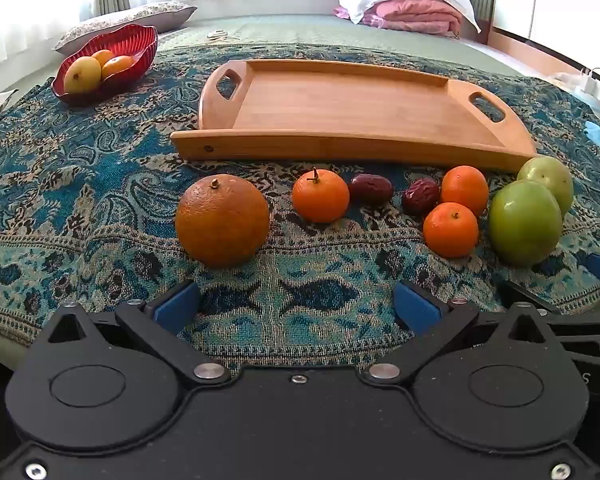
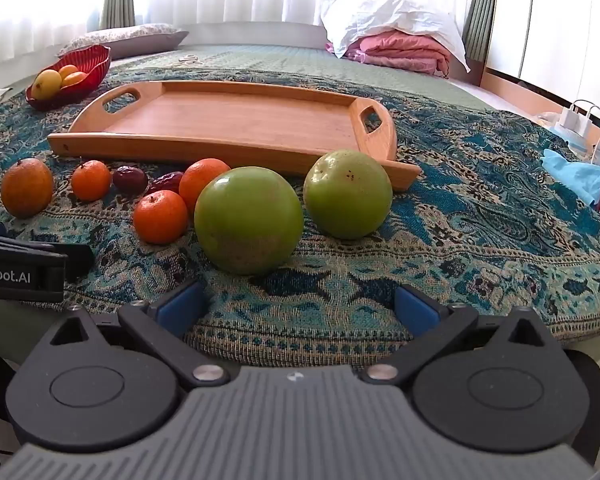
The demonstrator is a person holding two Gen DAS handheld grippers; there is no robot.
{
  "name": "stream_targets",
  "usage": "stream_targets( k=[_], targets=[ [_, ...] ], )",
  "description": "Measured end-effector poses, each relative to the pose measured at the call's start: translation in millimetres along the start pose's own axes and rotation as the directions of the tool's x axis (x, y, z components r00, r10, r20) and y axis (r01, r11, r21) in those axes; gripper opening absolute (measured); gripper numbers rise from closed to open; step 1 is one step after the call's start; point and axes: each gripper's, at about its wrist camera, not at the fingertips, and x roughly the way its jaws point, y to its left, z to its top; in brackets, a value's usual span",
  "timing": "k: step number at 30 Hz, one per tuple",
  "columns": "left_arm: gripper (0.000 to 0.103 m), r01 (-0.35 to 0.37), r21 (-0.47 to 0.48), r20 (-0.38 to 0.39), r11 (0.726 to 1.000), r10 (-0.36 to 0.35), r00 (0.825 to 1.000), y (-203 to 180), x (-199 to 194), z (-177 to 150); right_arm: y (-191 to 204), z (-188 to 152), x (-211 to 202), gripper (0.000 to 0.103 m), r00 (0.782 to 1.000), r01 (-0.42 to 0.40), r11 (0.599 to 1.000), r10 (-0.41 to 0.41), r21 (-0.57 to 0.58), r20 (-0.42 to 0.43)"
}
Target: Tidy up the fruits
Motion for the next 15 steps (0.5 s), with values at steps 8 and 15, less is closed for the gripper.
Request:
stream_targets(
  k=[8, 15],
  targets=[
    [0.103, -0.001, -0.002, 0.001, 1.000, 0.001, 1.000, -0.7, 1.2, 0.9, 0.7, 2.9, 1.7, 0.103, 0.999, -0.002, 1.000, 0.002, 0.000, -0.032],
    [0.103, -0.001, 0.002, 0.008, 1.000, 0.001, 1.000, -2.3, 0.0, 0.0, 0.3, 1.5, 1.8, 0.103, 1.000, 0.003, 1.000, -0.003, -0.005, -0.024]
  ],
)
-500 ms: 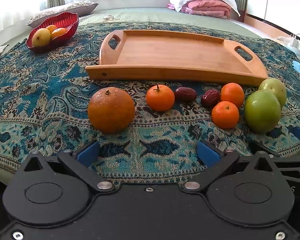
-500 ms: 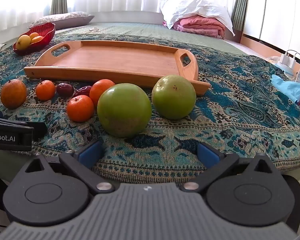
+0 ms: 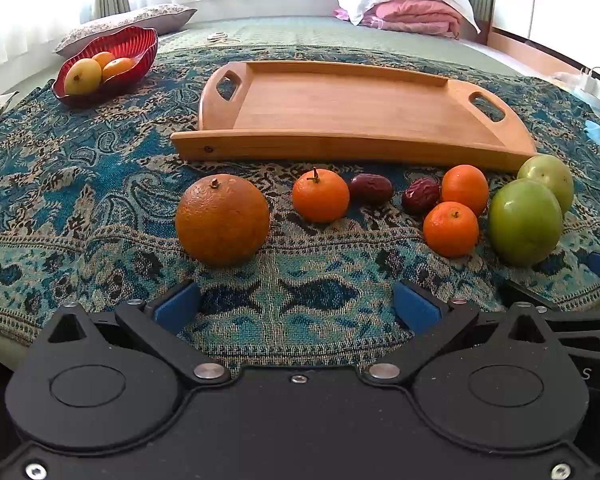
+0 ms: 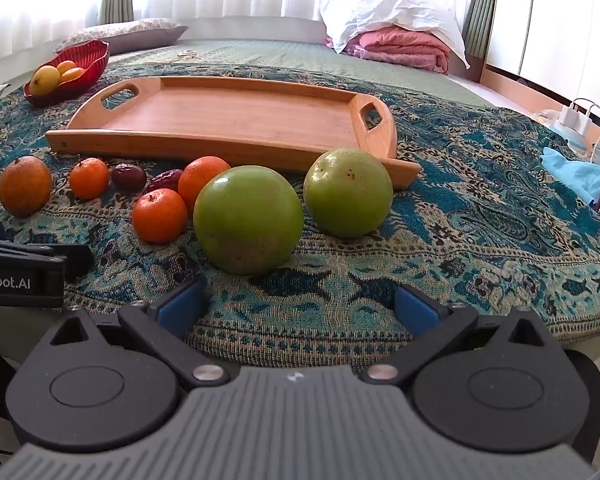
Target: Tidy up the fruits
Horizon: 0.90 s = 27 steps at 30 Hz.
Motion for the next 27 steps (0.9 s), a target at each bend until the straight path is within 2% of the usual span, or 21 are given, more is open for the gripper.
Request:
stream_targets(
  k=[27],
  targets=[
    [0.103, -0.001, 0.000, 0.003, 1.000, 0.001, 1.000, -1.4, -0.3, -0.5, 1.4, -0.2, -1.1, 0.103, 1.000, 0.004, 1.000, -0.004, -0.002, 0.003]
  ],
)
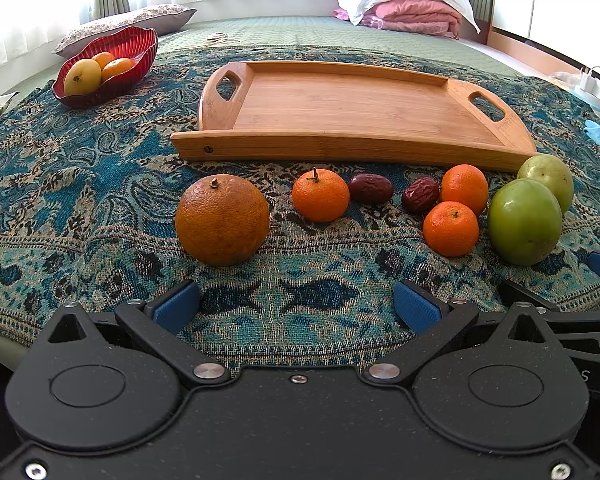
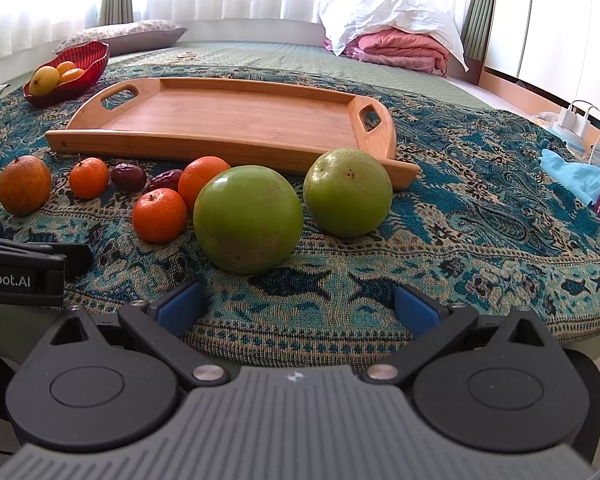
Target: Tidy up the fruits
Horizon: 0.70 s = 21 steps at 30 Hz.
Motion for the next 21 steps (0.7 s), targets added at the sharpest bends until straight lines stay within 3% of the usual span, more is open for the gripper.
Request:
stream_targets(
  k=[21],
  targets=[
    [0.103, 0.000, 0.001, 0.001, 1.000, 0.000, 1.000, 1.5, -0.1, 0.0, 2.2, -0.6, -1.0, 0.103, 1.000, 0.002, 1.000, -0.002, -0.002, 0.003]
  ],
)
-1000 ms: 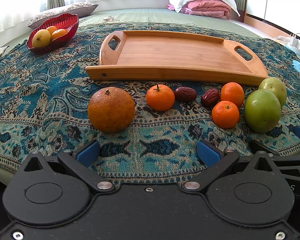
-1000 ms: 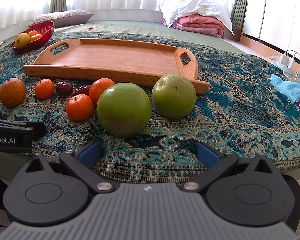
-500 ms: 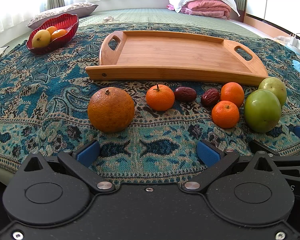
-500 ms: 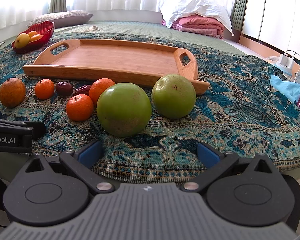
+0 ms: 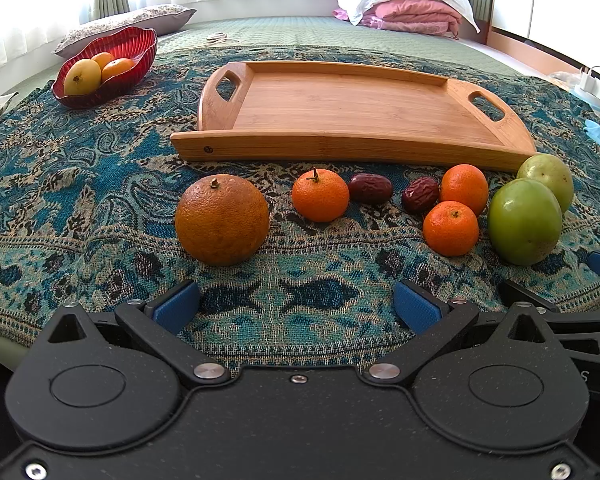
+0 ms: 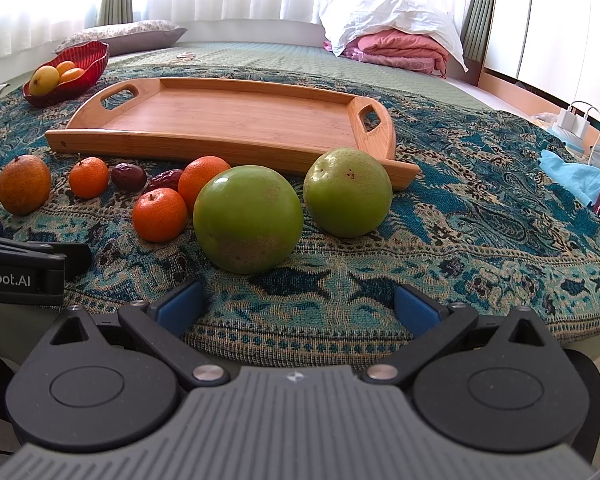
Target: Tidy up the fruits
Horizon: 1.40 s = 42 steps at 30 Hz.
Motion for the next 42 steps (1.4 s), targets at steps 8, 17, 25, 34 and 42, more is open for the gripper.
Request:
stream_targets(
  k=[8, 17, 25, 34, 42],
  targets=[
    [0.103, 0.000, 0.000, 0.000, 1.000, 0.000, 1.000, 0.3, 0.0, 0.1, 1.0, 0.1, -0.6, 0.103, 1.000, 0.000, 1.000, 0.000, -0.001, -0.001],
    [0.103, -0.002, 0.003, -0.005, 1.000, 0.002, 1.000, 0.3, -1.3, 1.3, -7.1, -1.8, 2.3, 0.103, 1.000, -0.009, 1.000, 0.009, 0.006, 0.018],
    [0.103, 0.000, 0.025, 0.041, 1.000, -0.001, 0.999, 2.0, -4.1, -1.6, -7.6, -10.5, 0.1, 0.103, 0.996, -0.009, 1.000, 0.009, -0.005, 0.092],
    [0.103, 0.003, -0.016, 0.192, 1.000, 0.000, 0.981, 2.2, -22.2, 3.9, -7.3, -4.9, -15.6, 0.098, 0.973, -0.069, 0.997, 0.062, 0.023, 0.220],
    [0.074, -0.054, 0.004, 0.299, 0.999, 0.051, 0.953, 1.2, -30.2, 9.1, 8.0, 1.6, -13.2, 0.081, 0.961, -0.079, 0.997, 0.082, -0.024, 0.264]
  ],
)
